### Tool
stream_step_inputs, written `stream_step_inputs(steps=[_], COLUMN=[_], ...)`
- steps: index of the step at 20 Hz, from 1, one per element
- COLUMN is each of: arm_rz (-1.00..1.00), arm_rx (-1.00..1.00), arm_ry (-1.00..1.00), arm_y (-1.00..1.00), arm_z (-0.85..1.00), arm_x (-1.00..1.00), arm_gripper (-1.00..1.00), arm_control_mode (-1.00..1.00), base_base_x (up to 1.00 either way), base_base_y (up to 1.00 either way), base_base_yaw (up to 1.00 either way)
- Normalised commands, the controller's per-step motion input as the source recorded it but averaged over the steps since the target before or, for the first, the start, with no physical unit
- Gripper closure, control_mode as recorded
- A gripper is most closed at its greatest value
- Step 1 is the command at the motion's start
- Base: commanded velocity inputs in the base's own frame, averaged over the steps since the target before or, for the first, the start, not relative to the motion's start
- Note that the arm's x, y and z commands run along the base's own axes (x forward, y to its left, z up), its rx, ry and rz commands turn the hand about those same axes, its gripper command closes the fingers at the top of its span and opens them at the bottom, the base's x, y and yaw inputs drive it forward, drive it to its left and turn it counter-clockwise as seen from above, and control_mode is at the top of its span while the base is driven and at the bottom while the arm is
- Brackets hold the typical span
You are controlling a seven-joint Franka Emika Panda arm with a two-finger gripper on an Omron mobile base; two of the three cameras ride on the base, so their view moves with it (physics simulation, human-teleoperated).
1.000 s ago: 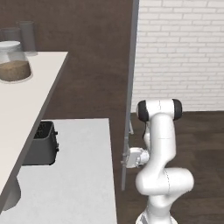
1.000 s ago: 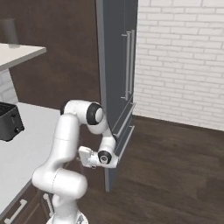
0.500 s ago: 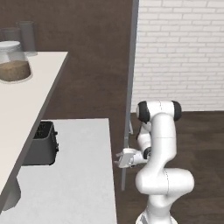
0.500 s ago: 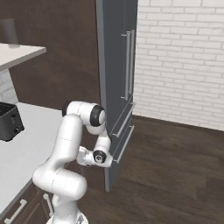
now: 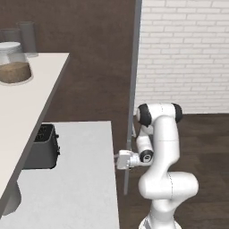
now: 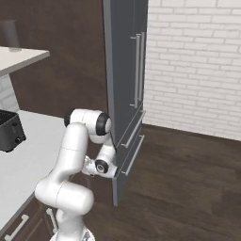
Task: Take a straw from the drawer in front and place it inside the glass cup on the dining counter.
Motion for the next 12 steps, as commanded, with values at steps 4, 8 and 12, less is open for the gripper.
stream_step_inputs(steps=[4,8,12], arm_rz=[-0.06,-0.04,-0.03], arm_rx=[-0.04,-0.02,-0.02], arm_ry=[0.0,0.0,0.01], arm_y=[0.14,0.24,0.23], arm_z=[-0.2,-0.19,-0.2], arm_x=[0.29,0.26,0.25], arm_gripper=[-1.0,-1.0,-1.0], arm_control_mode=[-1.0,-1.0,-1.0], base_base_x=[0.0,0.0,0.0], base_base_y=[0.0,0.0,0.0], base_base_yaw=[0.0,0.0,0.0])
